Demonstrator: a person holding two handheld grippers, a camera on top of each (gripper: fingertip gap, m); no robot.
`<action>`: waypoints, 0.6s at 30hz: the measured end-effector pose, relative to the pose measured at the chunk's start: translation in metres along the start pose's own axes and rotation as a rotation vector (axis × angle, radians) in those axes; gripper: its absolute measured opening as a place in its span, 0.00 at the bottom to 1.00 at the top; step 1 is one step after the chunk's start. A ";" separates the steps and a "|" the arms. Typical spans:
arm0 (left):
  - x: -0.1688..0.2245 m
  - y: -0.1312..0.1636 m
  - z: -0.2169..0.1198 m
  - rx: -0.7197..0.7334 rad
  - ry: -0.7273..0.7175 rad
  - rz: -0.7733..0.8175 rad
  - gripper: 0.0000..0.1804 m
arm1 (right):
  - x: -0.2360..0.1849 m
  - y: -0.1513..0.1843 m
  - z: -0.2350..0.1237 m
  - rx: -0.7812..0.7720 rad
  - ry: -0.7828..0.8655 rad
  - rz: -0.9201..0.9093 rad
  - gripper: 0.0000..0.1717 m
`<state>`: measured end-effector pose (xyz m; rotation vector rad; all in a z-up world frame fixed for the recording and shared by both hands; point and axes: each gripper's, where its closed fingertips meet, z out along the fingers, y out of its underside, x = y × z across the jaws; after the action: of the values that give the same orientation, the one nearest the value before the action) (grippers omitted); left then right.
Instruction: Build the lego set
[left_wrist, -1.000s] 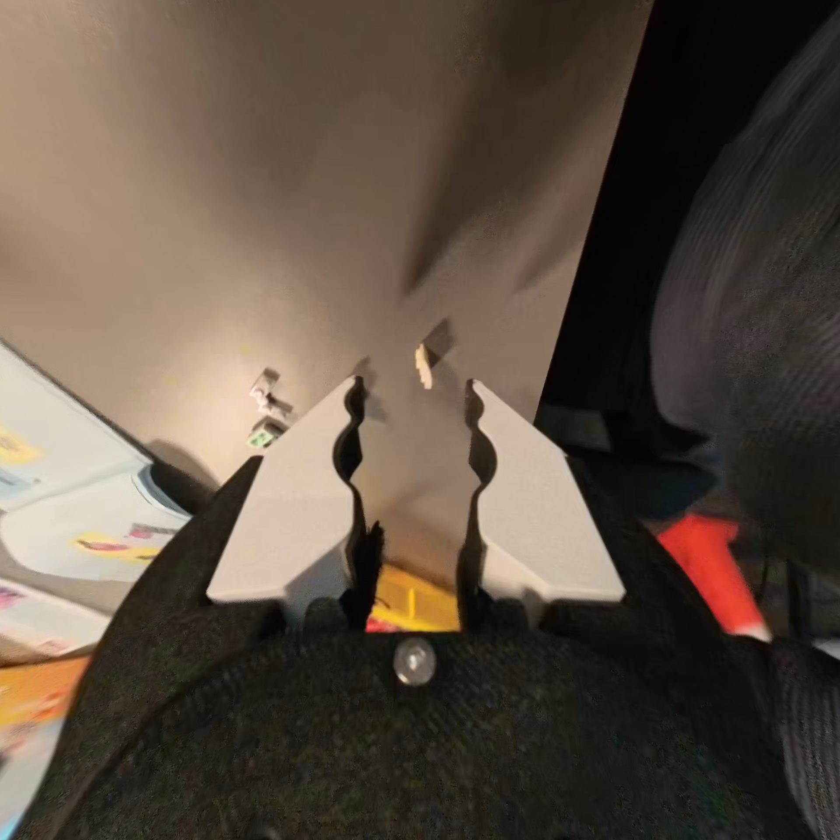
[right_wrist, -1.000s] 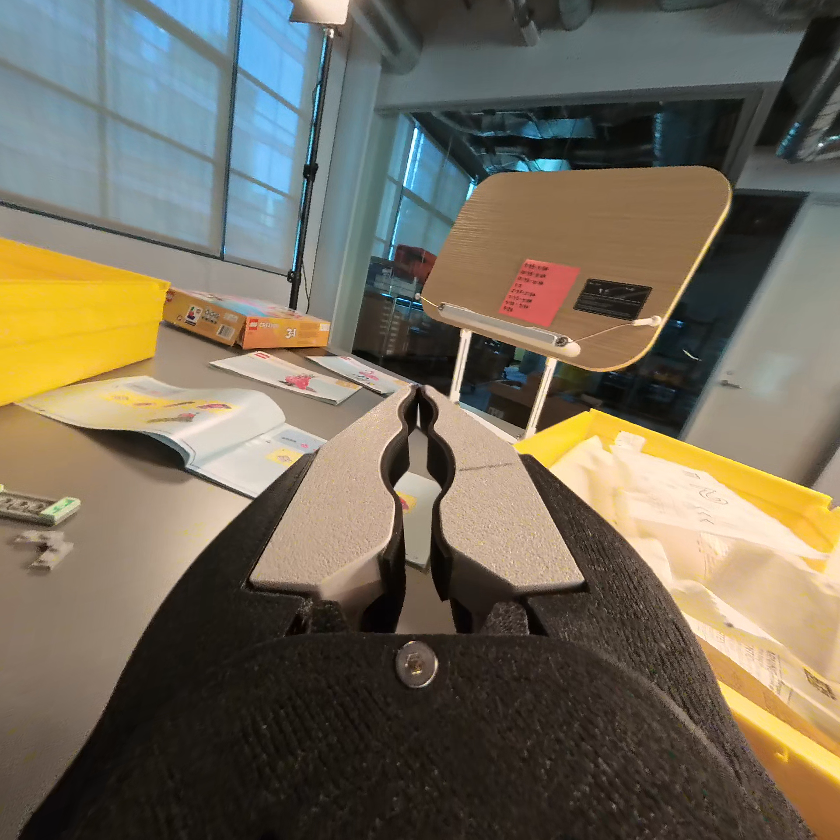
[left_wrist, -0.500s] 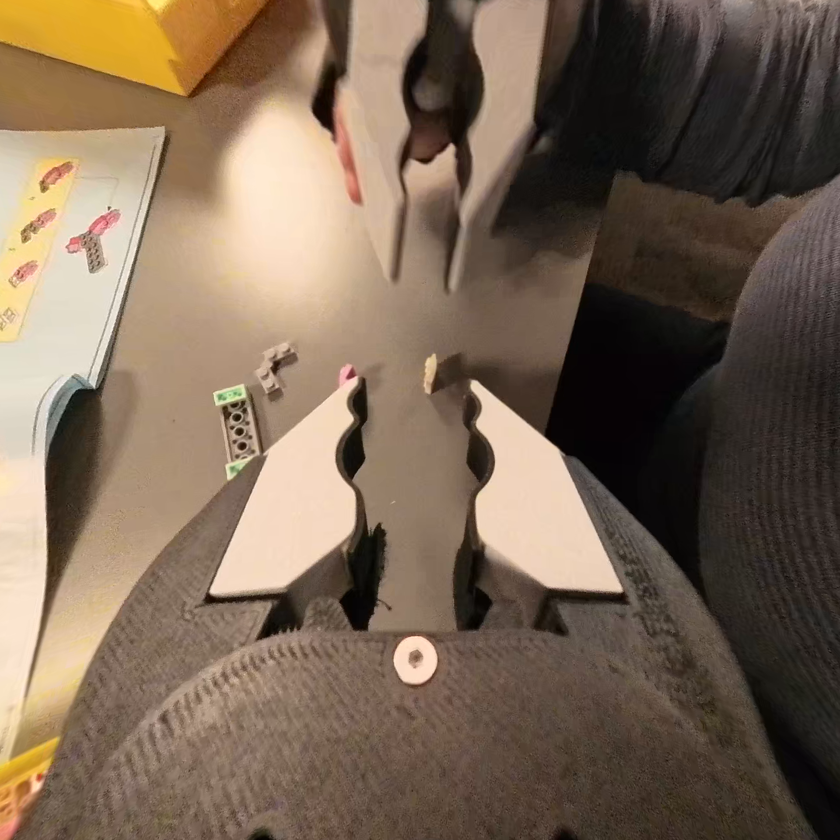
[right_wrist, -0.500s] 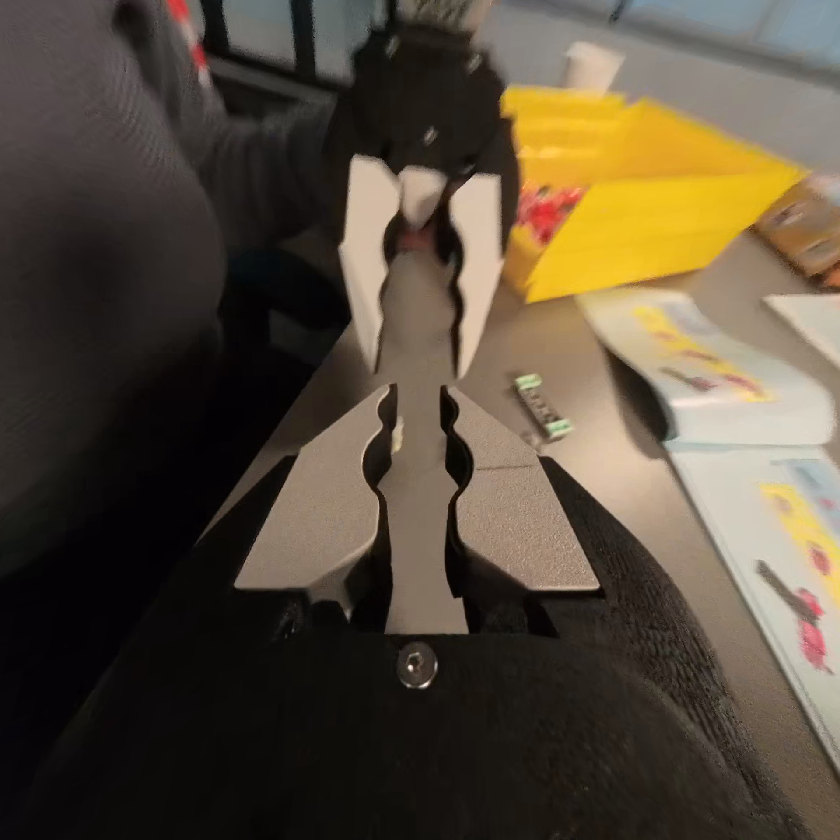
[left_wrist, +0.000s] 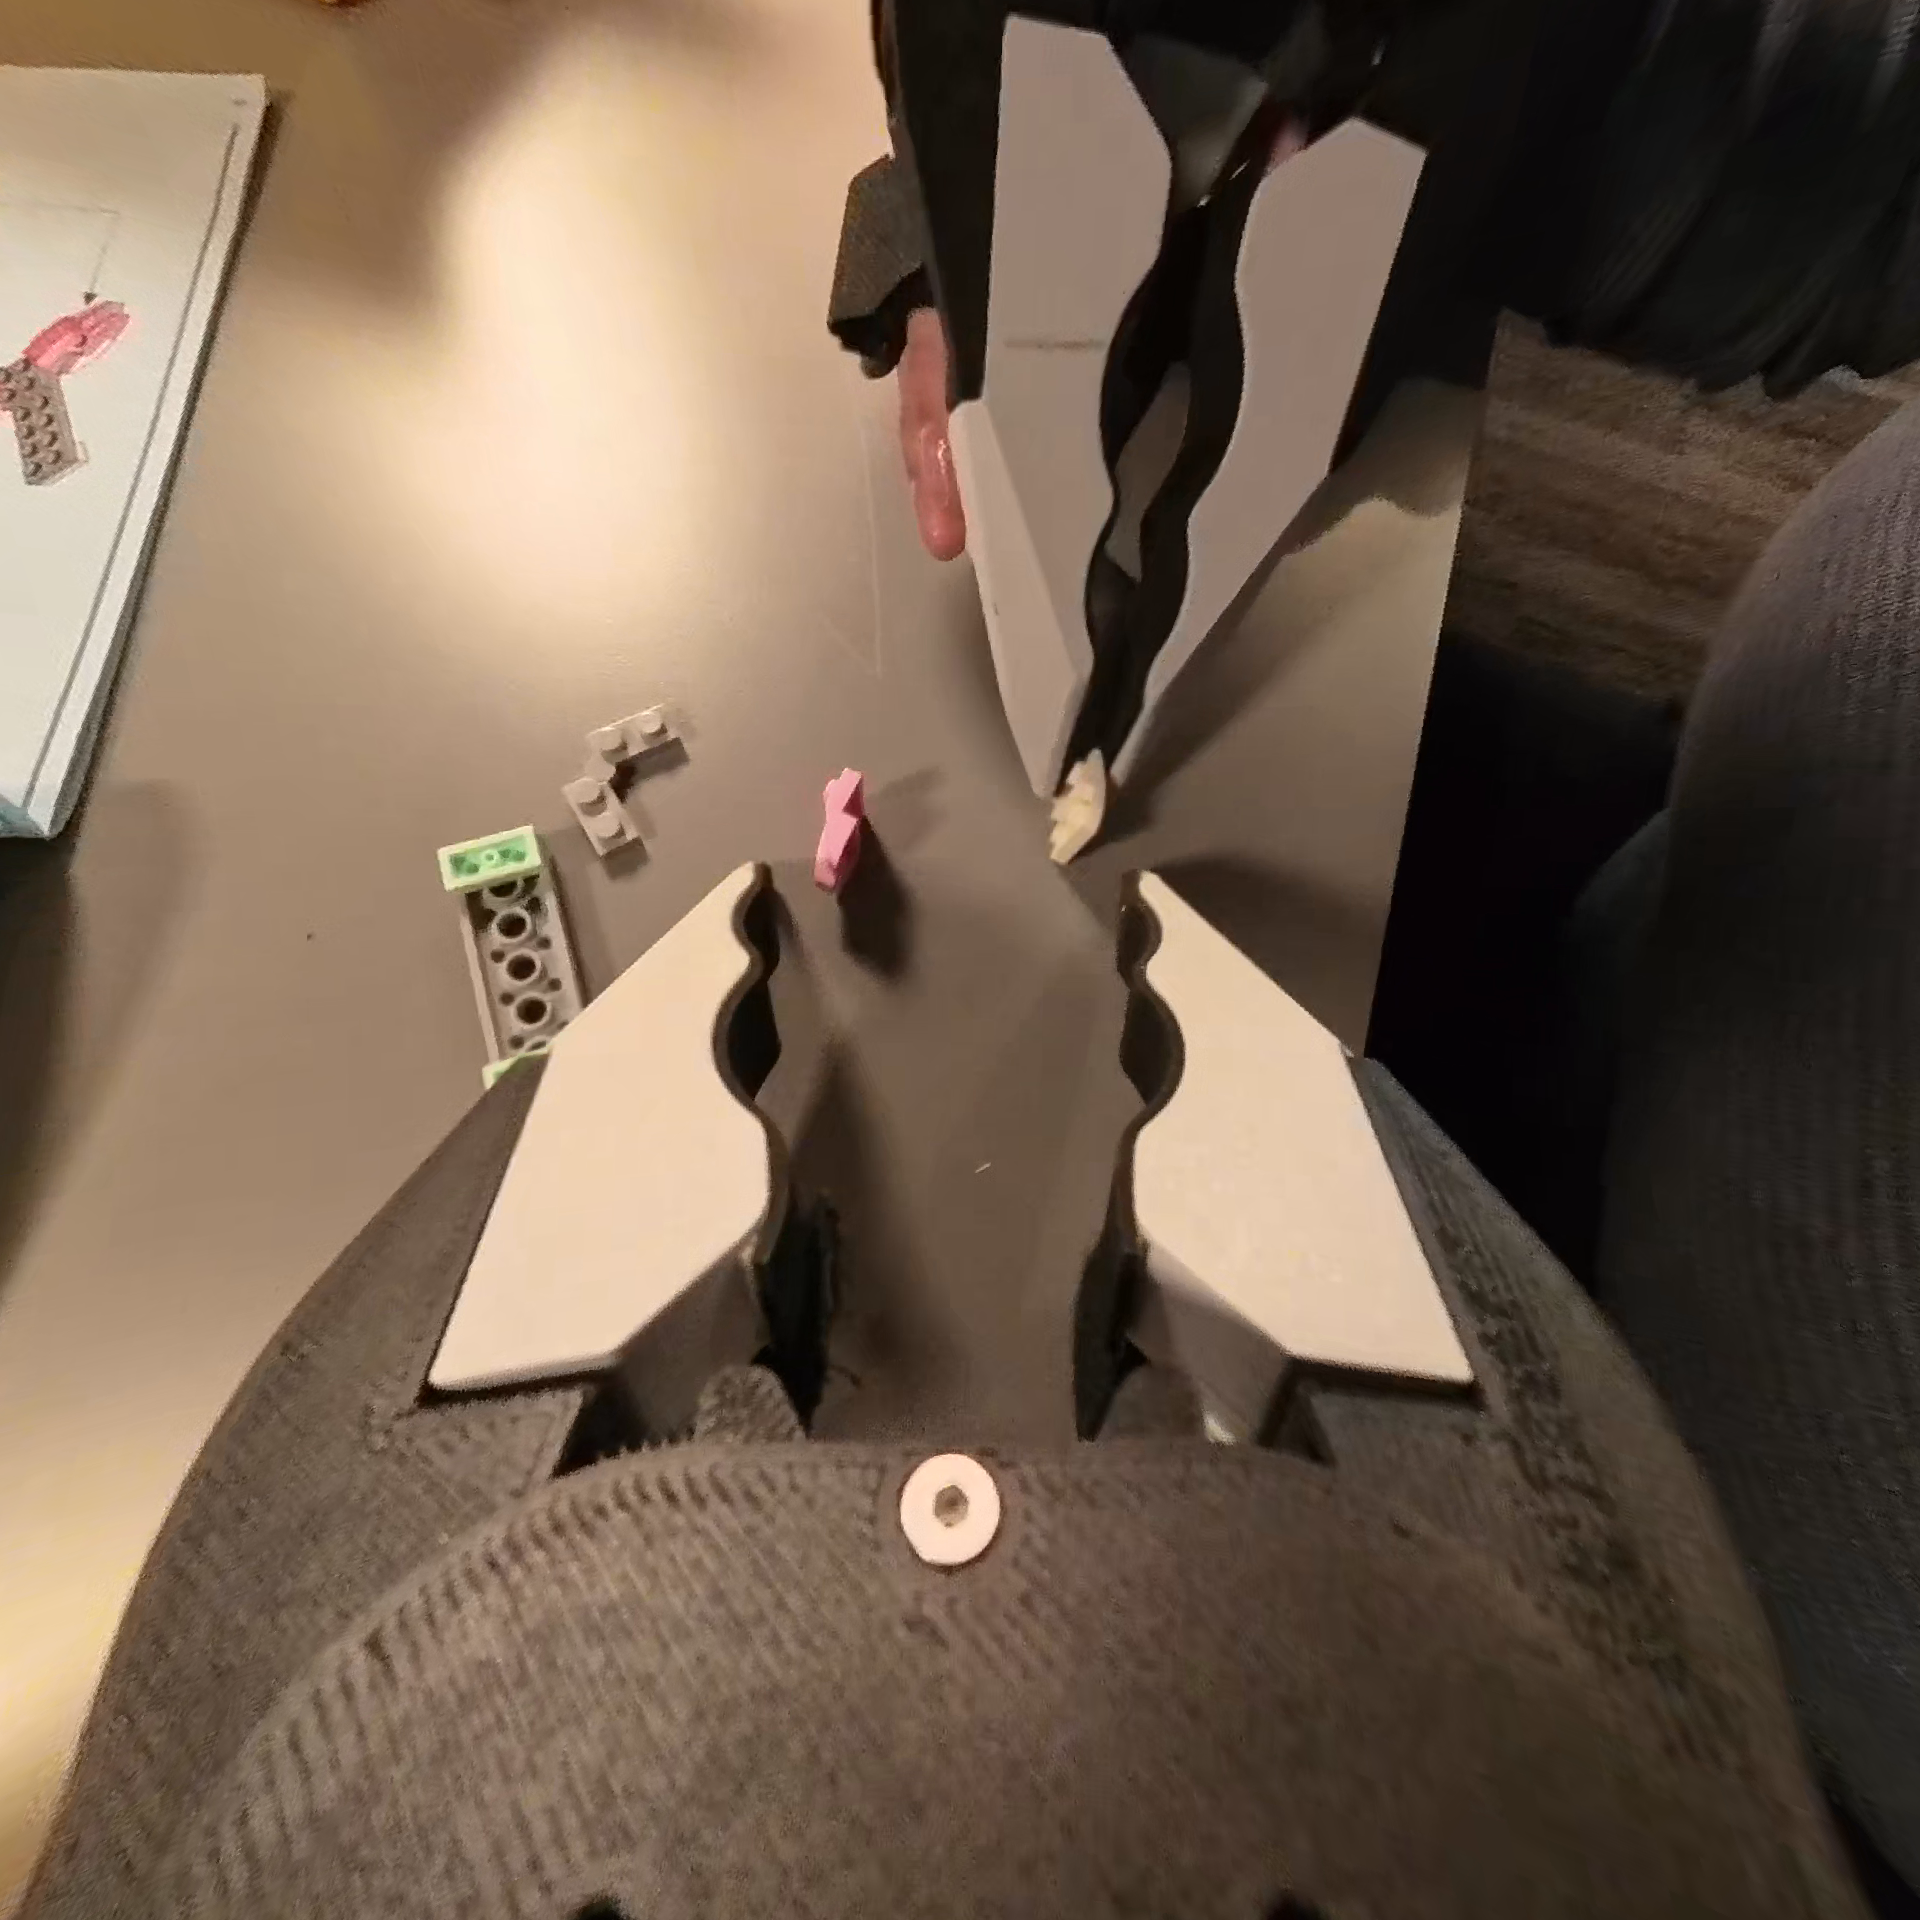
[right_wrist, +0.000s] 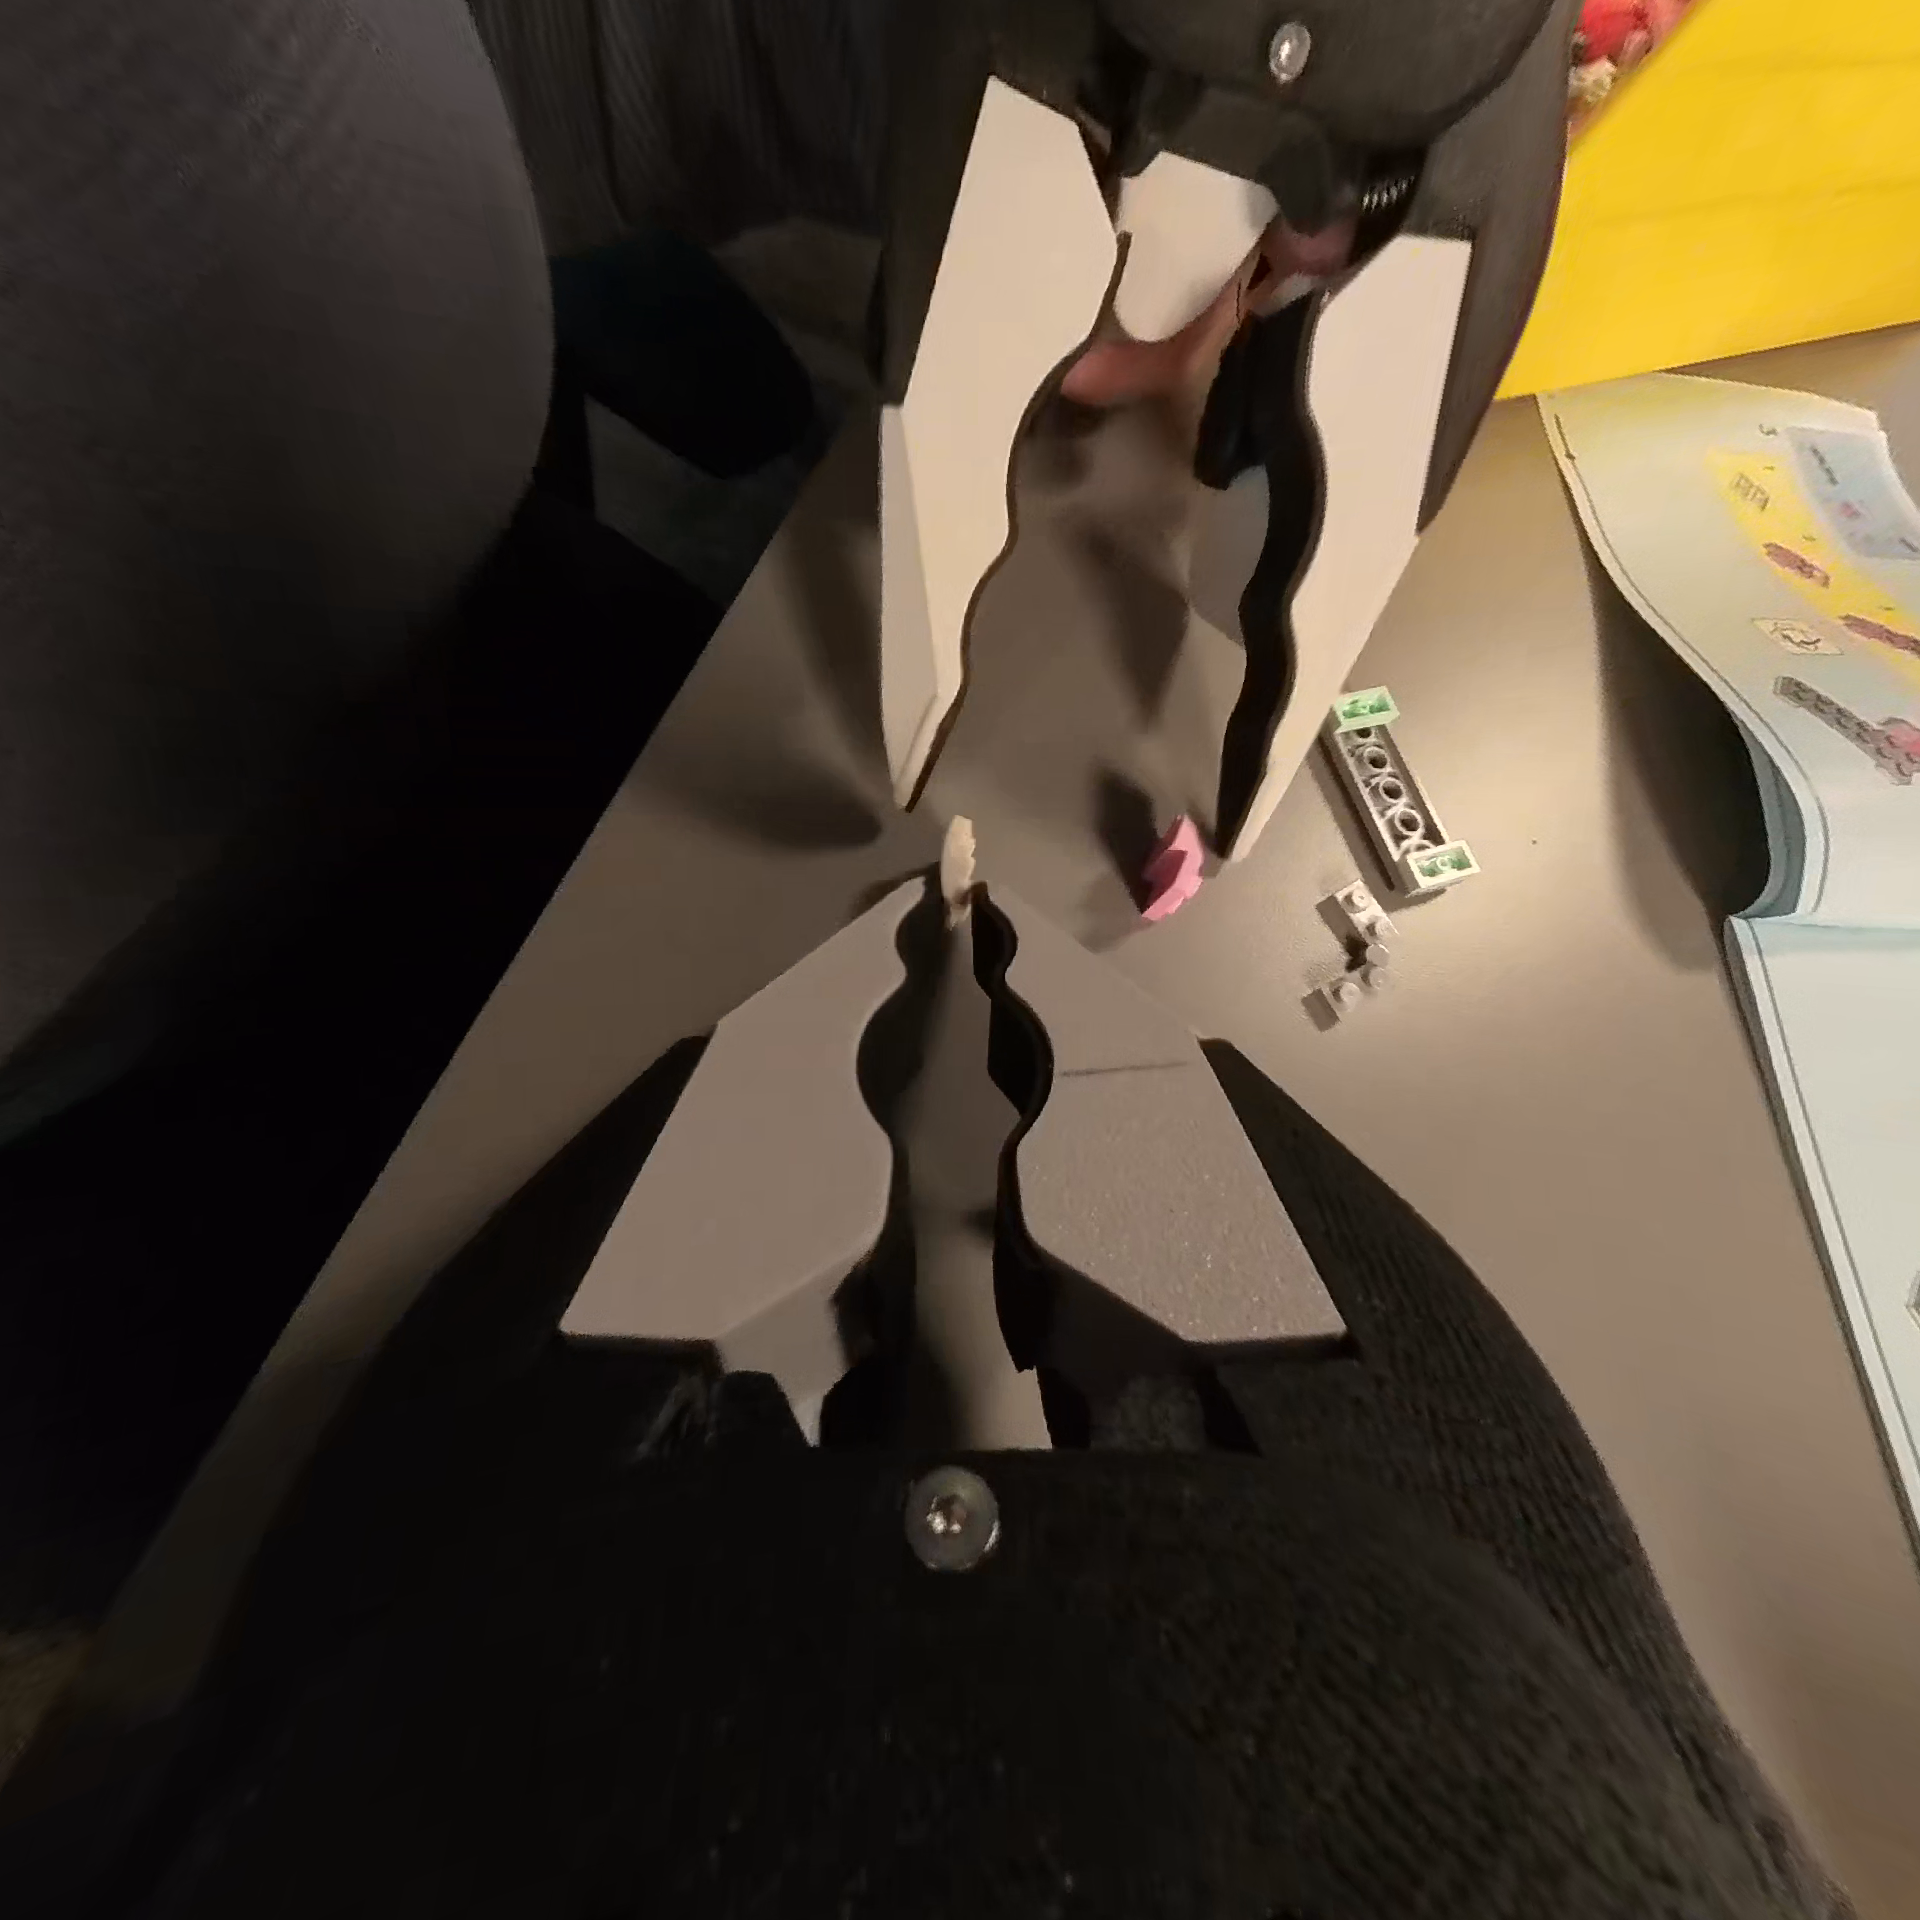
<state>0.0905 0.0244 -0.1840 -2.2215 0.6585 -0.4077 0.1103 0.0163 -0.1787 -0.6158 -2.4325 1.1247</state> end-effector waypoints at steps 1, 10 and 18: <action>0.001 -0.001 0.001 0.000 0.003 0.009 0.36 | 0.001 -0.001 0.000 0.007 0.006 -0.007 0.01; 0.000 -0.009 0.005 0.023 0.050 0.053 0.33 | 0.019 0.003 -0.001 -0.004 0.075 0.075 0.01; -0.004 -0.006 0.008 -0.003 0.043 0.078 0.24 | 0.031 0.008 -0.001 -0.026 0.106 0.147 0.01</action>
<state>0.0926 0.0348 -0.1846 -2.1874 0.7670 -0.4163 0.0865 0.0382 -0.1794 -0.8520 -2.3464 1.0881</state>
